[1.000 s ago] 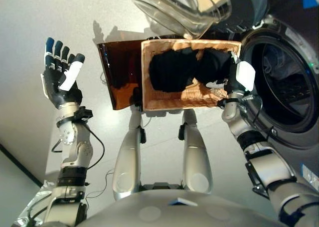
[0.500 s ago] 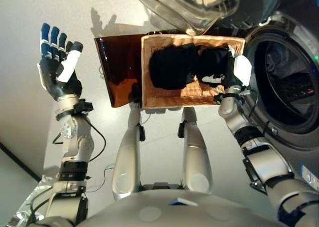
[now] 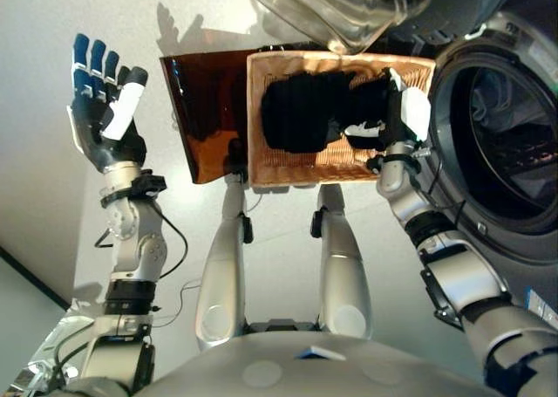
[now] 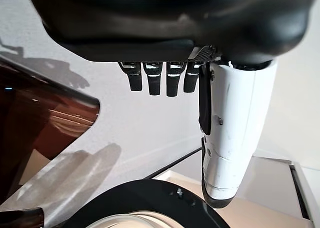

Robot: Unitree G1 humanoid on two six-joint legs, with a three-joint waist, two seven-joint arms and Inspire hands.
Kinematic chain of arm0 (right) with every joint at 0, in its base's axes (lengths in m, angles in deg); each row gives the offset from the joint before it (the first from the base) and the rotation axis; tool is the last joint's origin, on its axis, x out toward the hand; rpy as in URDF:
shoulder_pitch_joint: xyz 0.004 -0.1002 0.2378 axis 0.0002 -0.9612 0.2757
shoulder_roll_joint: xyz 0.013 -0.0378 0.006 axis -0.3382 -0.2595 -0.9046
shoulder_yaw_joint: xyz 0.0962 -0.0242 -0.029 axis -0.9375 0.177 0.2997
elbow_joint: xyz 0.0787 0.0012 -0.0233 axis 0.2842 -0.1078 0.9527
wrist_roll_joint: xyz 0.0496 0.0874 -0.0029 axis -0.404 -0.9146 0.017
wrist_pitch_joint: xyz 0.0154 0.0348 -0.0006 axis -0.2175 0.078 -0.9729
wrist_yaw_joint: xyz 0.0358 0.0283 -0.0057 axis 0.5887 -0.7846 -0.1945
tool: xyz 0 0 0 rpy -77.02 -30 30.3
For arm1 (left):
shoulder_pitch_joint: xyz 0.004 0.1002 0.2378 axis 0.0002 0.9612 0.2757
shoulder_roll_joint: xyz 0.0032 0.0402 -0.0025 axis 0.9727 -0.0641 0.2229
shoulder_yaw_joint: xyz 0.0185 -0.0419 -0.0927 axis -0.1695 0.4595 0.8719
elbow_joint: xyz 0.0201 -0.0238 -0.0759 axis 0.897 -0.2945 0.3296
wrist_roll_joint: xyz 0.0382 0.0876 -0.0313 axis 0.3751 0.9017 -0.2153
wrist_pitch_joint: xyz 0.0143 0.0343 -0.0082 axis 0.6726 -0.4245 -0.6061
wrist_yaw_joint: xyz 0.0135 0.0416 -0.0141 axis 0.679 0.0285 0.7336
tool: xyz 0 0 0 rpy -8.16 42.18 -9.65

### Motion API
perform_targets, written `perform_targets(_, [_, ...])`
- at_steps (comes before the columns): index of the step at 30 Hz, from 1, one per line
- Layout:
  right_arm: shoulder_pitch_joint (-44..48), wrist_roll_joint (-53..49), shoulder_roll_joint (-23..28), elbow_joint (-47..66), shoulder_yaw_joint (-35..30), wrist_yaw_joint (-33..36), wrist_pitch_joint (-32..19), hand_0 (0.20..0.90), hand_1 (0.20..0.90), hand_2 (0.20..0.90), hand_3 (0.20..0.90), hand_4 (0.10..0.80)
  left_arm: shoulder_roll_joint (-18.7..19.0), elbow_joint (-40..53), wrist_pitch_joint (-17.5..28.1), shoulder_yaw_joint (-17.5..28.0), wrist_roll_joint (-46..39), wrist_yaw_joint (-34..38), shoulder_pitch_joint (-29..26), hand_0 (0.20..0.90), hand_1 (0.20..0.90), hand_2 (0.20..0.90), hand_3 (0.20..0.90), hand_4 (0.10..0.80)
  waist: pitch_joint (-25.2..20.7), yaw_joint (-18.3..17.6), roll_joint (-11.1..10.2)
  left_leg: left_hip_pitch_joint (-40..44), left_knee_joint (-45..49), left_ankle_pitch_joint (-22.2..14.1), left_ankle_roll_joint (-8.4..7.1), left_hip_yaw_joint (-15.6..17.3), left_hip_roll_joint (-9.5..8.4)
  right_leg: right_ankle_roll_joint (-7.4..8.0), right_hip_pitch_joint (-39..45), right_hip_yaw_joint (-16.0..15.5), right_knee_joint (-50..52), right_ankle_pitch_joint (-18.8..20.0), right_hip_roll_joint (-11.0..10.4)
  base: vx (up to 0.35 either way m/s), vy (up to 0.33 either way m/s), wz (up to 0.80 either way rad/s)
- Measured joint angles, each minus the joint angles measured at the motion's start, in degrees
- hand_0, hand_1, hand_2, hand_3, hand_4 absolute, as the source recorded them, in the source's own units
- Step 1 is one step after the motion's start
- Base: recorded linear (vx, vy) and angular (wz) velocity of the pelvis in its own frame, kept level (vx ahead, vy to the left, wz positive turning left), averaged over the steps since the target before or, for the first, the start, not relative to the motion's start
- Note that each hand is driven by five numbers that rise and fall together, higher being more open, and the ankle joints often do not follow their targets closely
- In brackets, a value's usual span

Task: Pick up the clothes and place them into the washing machine

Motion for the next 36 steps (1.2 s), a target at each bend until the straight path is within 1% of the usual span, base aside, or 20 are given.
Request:
perform_targets(1, [0.2, -0.2, 0.1, 0.1, -0.1, 0.0, 0.0, 0.2, 0.2, 0.2, 0.2, 0.3, 0.0, 0.0, 0.0, 0.0, 0.0, 0.0, 0.0, 0.9, 0.9, 0.9, 0.9, 0.8, 0.0, 0.0, 0.0, 0.0, 0.0, 0.0, 0.0, 0.0, 0.0, 0.0, 0.0, 0.0, 0.0, 0.0, 0.0, 0.0, 0.0, 0.0])
perform_targets(4, [1.9, -0.3, 1.8, -1.5, 0.0, -1.9, 0.5, 0.2, 0.2, 0.2, 0.2, 0.3, 0.1, 0.2, 0.0, 0.1, 0.0, -0.2, -0.1, 0.9, 0.9, 0.9, 0.9, 0.8, 0.0, 0.3, 0.0, 0.0, 0.0, 0.0, 0.0, 0.0, 0.03, 0.0, -0.1, 0.0, 0.0, 0.0, 0.0, 0.0, 0.0, 0.0])
perform_targets(8, [3.0, -0.2, 1.7, -4.3, 0.3, -3.5, 0.7, 0.2, 0.2, 0.2, 0.2, 0.3, 0.1, 0.3, 0.0, 0.2, 0.0, -0.2, -0.1, 0.9, 0.9, 0.9, 0.9, 0.8, 0.0, 0.4, 0.0, -0.3, 0.0, 0.0, 0.0, -0.1, 0.01, 0.0, -0.2, -0.1, 0.0, 0.0, 0.0, 0.0, 0.0, 0.0])
perform_targets(13, [3.2, -0.2, 1.7, -5.3, 0.5, -5.3, 0.8, 0.2, 0.2, 0.2, 0.2, 0.3, 0.1, 0.3, 0.0, 0.3, 0.0, -0.2, -0.1, 0.9, 0.9, 0.9, 0.9, 0.8, 0.0, 0.4, 0.0, -0.6, 0.0, 0.0, 0.0, -0.6, -0.02, 0.0, -0.4, -0.1, 0.0, 0.0, 0.0, 0.0, 0.0, 0.0])
perform_targets(25, [2.9, -0.4, 1.7, -4.7, 0.3, -6.5, 0.8, 0.2, 0.2, 0.2, 0.2, 0.3, 0.2, 0.3, 0.0, 2.1, 0.0, -0.3, -1.1, 0.9, 0.9, 0.9, 0.9, 0.8, 0.0, 0.3, 0.0, -0.5, 0.3, 0.0, -0.01, -0.8, -0.01, 0.0, -0.2, -0.1, 0.2, 0.0, -0.1, 0.0, 0.0, 0.0])
perform_targets(27, [2.6, -0.4, 1.9, -3.7, 0.3, -6.6, 1.1, 0.2, 0.2, 0.2, 0.2, 0.3, 0.2, 0.2, 0.0, 2.1, 0.0, -0.3, -1.1, 0.9, 0.9, 0.9, 0.9, 0.8, 0.0, 0.3, 0.0, -0.1, 0.4, 0.0, -0.01, -0.7, 0.0, 0.0, -0.1, -0.1, 0.7, 0.0, -0.1, 0.011, -0.004, -0.02])
perform_targets(29, [0.4, -0.7, 1.9, -0.1, -0.6, -6.6, 1.3, 0.2, 0.2, 0.2, 0.2, 0.3, 0.1, 0.1, -0.1, 2.0, 0.0, -0.4, -1.2, 0.9, 0.9, 0.9, 0.9, 0.8, 0.1, 0.1, -0.1, 1.4, 0.4, 0.0, 0.02, -0.6, -0.04, 0.01, 1.2, 0.0, 0.9, 0.0, -0.1, 0.021, -0.014, -0.04])
perform_targets(35, [-7.7, -2.7, 2.0, 11.2, -3.7, -6.7, -0.2, 0.2, 0.2, 0.2, 0.2, 0.3, 0.1, -0.9, -0.1, 1.9, 0.1, -1.2, -0.7, 0.9, 0.9, 0.9, 0.9, 0.8, 0.1, -0.5, -0.3, 6.7, 0.0, 0.2, 0.01, 0.2, -0.01, 0.06, 6.0, 0.1, 1.1, -0.1, 0.0, 0.034, -0.016, -0.04])
perform_targets(36, [-8.5, -3.0, 1.9, 11.7, -4.2, -6.8, -1.0, 0.2, 0.2, 0.2, 0.2, 0.3, 0.1, -1.5, -0.2, 1.8, 0.1, -1.2, -0.7, 0.9, 0.9, 0.9, 0.9, 0.8, 0.1, -0.6, -0.3, 7.2, 0.0, 0.2, 0.04, 0.3, -0.02, 0.06, 6.5, 0.2, 1.2, -0.1, 0.0, 0.028, -0.037, -0.02])
